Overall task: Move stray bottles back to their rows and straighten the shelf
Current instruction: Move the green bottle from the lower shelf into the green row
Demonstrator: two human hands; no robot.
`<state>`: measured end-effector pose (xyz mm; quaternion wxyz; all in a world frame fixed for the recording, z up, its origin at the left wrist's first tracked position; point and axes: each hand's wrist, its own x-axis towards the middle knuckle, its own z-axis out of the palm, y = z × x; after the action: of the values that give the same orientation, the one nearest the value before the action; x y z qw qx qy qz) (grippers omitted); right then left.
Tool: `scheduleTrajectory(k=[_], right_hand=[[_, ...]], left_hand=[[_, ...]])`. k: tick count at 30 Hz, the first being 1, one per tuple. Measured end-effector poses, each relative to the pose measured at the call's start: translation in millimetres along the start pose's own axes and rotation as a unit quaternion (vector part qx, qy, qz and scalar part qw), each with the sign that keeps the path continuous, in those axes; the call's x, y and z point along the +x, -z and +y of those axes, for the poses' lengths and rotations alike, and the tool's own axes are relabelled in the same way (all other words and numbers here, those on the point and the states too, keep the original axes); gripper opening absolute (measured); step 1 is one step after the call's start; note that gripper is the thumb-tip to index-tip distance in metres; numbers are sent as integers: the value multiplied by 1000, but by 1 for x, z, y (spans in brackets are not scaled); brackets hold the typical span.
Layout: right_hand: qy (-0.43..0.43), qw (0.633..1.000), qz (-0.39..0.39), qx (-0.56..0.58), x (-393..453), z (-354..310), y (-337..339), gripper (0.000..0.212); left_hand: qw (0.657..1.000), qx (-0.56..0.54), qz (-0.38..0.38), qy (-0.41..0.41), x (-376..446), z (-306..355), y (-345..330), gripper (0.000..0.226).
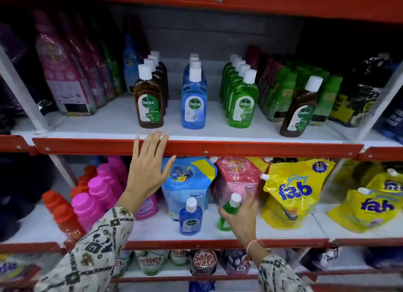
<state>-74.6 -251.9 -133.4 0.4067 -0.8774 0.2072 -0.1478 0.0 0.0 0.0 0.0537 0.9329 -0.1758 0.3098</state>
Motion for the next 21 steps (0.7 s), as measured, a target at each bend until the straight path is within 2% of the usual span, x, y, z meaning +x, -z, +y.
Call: scheduleTrajectory(k=[3, 7, 10, 16, 21], right_hand=[[-75, 997, -13, 24, -1, 12, -12, 111], [-127, 989, -1, 72, -4, 25, -30, 80], [-125, 986, 30, 102, -10, 23, -30, 73], [-36, 990, 53, 124, -13, -3, 5, 79], [65, 975, 61, 202, -14, -57, 59, 89]], left_hand=[[1000, 3, 21, 5, 2, 1, -2, 62], [1000, 4, 28, 11, 0, 3, -6, 64], [1000, 8, 26, 8, 0, 1, -5, 67], [1000, 5, 26, 0, 1, 0, -5, 67], [1000, -1, 28, -5, 1, 0, -4, 66]])
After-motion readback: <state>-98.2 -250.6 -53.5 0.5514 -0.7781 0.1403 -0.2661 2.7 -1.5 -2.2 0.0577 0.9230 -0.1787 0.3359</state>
